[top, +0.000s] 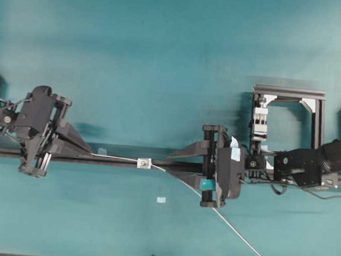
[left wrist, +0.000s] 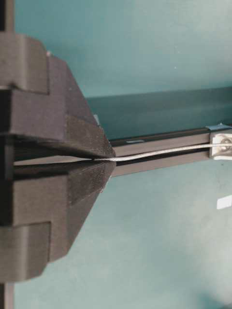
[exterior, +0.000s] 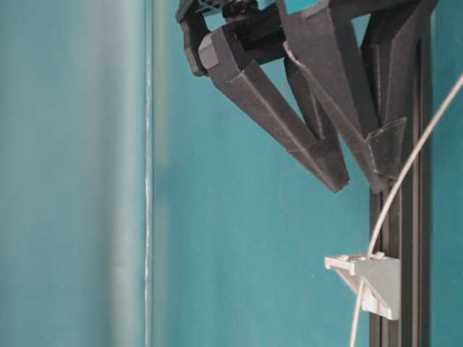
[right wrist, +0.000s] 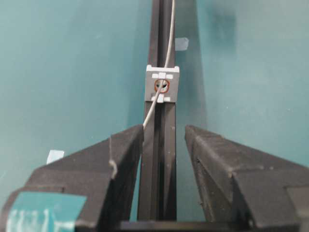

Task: Insert the wire into the hole on the left side and pull it with the left arm.
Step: 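Pull the wire leftward through the hole with the left gripper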

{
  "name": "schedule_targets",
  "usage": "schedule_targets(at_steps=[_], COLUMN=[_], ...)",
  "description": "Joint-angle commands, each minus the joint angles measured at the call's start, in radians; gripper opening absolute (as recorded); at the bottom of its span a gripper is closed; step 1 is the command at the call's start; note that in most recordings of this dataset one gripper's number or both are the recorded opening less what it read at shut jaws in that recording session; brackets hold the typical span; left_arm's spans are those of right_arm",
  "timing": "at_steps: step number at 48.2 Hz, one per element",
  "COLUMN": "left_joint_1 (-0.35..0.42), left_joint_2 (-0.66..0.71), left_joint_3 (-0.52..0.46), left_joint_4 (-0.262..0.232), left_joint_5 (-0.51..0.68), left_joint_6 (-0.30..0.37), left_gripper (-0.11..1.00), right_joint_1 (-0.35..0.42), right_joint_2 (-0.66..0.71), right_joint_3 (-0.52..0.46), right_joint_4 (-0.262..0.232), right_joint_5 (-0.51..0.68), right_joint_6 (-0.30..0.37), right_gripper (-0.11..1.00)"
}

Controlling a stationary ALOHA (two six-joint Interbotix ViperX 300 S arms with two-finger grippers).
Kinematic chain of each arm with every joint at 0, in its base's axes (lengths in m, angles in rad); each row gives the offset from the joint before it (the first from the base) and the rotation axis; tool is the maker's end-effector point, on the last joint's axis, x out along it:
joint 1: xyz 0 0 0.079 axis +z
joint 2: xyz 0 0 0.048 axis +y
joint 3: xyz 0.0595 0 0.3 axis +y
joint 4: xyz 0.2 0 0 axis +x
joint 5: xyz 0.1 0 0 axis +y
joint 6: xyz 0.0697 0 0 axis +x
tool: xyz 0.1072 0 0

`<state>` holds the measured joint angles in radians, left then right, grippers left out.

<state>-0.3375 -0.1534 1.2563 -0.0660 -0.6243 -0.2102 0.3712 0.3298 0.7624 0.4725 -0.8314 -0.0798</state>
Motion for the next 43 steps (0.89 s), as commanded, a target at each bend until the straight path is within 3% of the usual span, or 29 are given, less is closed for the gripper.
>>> schedule_targets(at_steps=[1, 13, 27, 43], left_joint_1=[-0.012, -0.031, -0.029, -0.023], left_joint_2=[-0.038, -0.077, -0.098, -0.1], left_joint_3=[0.002, 0.025, 0.031, 0.023], left_joint_4=[0.003, 0.003, 0.003, 0.003], left_joint_5=[0.015, 0.078, 0.084, 0.104], left_joint_6=[-0.002, -0.008, -0.083, -0.092], left_gripper=[-0.1, -0.1, -0.1, -0.07], right_joint_1=[0.003, 0.003, 0.003, 0.003], right_joint_2=[-0.035, -0.035, -0.035, -0.035], right_joint_3=[-0.006, -0.006, -0.006, -0.009], right_joint_4=[-0.003, -0.003, -0.003, -0.003], right_joint_5=[-0.005, -0.005, -0.005, -0.005], right_joint_6=[0.0, 0.0, 0.0, 0.0], right_gripper=[0.53, 0.53, 0.53, 0.53])
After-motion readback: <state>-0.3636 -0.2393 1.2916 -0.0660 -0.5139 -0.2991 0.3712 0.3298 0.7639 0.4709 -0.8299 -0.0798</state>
